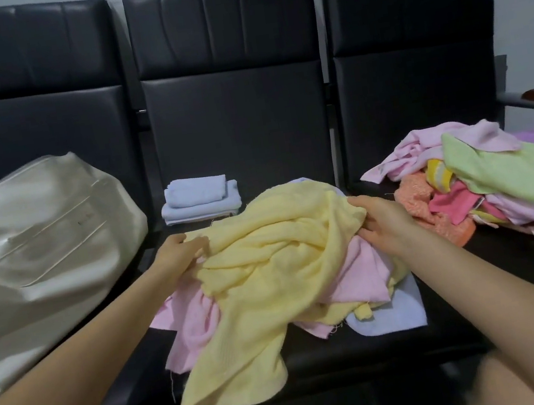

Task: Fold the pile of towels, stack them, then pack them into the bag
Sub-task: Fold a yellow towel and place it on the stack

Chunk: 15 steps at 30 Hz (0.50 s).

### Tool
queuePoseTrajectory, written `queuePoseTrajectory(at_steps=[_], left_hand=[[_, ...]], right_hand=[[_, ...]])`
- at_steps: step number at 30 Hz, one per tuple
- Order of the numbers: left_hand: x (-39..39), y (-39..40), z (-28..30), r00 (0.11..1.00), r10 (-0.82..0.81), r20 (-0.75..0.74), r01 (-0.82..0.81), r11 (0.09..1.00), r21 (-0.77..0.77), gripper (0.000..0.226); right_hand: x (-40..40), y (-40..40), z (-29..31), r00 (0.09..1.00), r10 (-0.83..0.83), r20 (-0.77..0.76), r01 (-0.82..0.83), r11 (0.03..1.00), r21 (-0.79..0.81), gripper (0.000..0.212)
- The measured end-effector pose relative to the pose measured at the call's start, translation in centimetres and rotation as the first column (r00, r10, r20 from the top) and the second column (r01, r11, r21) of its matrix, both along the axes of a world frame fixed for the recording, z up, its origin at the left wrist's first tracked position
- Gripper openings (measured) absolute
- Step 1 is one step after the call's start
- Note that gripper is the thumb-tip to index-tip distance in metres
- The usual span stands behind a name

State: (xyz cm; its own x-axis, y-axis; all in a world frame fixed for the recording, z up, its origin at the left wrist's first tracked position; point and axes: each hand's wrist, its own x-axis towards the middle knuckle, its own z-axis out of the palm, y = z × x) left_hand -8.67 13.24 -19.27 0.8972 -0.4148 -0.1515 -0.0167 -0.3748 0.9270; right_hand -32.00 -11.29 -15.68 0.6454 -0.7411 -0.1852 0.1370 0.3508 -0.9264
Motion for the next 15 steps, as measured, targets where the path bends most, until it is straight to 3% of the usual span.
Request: queuePoseTrajectory(at_steps=[1, 3, 6, 10, 12, 15], left_hand=[[-0.3, 0.3, 0.1, 1.0, -0.011, -0.015, 0.012, 0.999, 0.052, 0.035], [-0.6, 1.0, 0.2, 0.997, -0.02, -0.079, 0.03, 0.992, 0.125, 0.04], [-1.1, 1.7, 0.3, 0.982, -0.043, -0.186, 0.058, 0.996, 0.072, 0.049], [-1.7, 2.0, 0.9, 0.989, -0.059, -0.138, 0.066, 0.997, 0.047, 0.067], [-2.4, 1.8, 1.3, 0.988, -0.082, -0.128, 0.091, 0.993, 0.07, 0.064], [-3.3, 1.2, 1.3, 0.991, -0.104, -0.078, 0.117, 0.977, 0.176, 0.048]], right_hand=[[-0.4, 0.4, 0.0, 1.0, 0.006, -0.011, -0.006, 1.0, 0.031, 0.035], [-1.5, 1.7, 0.4, 0.997, 0.069, -0.031, -0.065, 0.992, 0.112, 0.024], [-2.9, 4.2, 1.2, 0.932, 0.281, -0.227, -0.252, 0.956, 0.148, 0.035], [-3.1, 7.0, 0.6, 0.749, 0.46, -0.476, -0.533, 0.846, -0.022, 0.044], [-2.9, 8.4, 0.3, 0.677, 0.384, -0.627, -0.618, 0.76, -0.201, 0.038], [-2.2, 9.1, 0.2, 0.7, 0.241, -0.672, -0.608, 0.694, -0.385, 0.026]])
